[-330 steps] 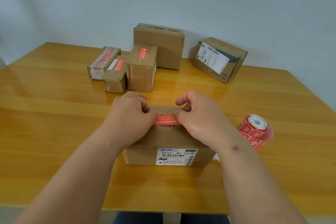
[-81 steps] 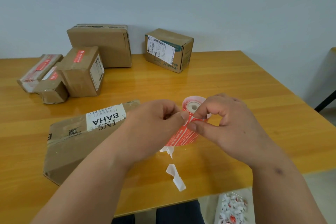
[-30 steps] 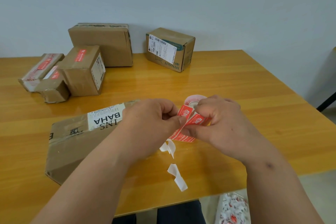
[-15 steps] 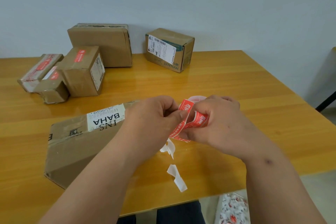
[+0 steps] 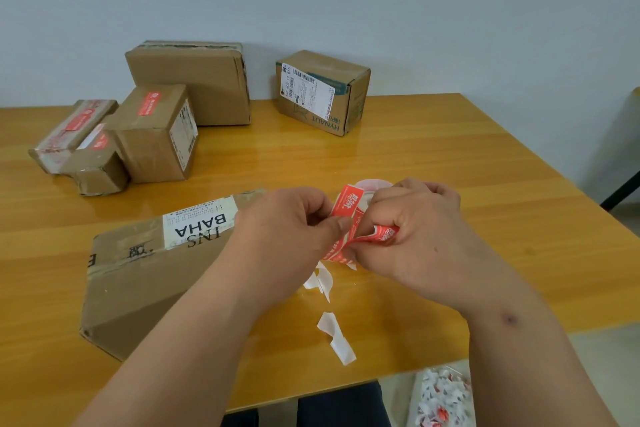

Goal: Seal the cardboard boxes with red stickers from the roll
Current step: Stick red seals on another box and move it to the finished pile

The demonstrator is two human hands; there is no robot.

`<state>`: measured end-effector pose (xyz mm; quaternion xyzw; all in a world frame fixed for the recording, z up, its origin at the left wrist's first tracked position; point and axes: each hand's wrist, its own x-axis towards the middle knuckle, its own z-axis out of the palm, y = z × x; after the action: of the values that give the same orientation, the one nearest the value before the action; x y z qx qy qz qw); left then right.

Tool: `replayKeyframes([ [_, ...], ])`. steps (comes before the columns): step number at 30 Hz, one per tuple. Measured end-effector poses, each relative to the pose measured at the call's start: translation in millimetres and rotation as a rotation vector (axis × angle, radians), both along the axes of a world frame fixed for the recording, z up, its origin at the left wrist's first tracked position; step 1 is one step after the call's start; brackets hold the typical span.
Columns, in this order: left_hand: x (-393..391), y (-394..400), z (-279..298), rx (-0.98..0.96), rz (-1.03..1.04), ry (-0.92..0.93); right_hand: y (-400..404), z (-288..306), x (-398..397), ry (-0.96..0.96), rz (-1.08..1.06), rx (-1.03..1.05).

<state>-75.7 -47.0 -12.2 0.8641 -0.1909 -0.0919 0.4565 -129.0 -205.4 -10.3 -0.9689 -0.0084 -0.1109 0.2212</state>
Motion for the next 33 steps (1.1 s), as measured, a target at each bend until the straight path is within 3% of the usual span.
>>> replayKeyframes([
  [6,-0.9,-2.9,0.2,-0.018,0.005,0.0,2.2,3.0,1.8,0.024,0.007,0.024],
  [11,0.2,5.9,6.1,0.081,-0.054,0.041,1.0,-0.5,2.2,0.024,0.002,-0.011],
  [18,3.4,3.8,-1.6,0.089,0.056,-0.041,1.0,0.3,0.4,0.001,0.008,-0.008],
  [26,8.4,3.8,-2.7,0.036,0.195,-0.152,-1.9,3.0,-3.0,0.015,0.025,0.026],
  [33,9.7,10.5,1.2,-0.129,0.195,-0.03,0.6,7.7,-3.0,0.069,0.002,0.03],
])
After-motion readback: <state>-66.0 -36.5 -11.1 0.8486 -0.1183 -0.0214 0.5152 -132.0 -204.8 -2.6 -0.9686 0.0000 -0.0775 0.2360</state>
